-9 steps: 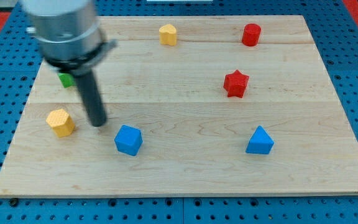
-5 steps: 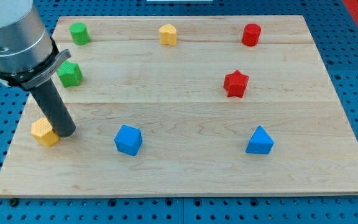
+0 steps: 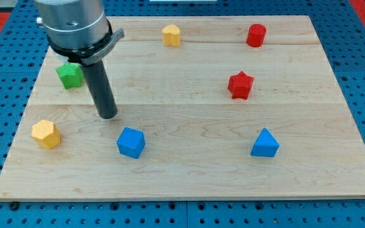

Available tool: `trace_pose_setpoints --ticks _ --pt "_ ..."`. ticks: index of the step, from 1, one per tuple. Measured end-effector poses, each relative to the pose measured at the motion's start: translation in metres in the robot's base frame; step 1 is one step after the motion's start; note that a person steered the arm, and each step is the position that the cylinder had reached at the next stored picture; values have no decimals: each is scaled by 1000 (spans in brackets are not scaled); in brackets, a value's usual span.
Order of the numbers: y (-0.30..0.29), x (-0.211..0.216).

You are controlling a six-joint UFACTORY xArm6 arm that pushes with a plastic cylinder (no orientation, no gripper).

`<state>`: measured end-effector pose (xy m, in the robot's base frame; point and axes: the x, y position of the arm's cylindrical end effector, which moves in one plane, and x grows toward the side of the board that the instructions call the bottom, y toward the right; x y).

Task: Place red star vertically towards blue triangle

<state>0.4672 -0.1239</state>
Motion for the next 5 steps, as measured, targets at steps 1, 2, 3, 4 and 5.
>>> trace_pose_setpoints --ticks 1,2,3,4,5 --pt "66 -8" --pt "71 -10" --pt "74 -42" --pt "108 -56" --pt "187 -56"
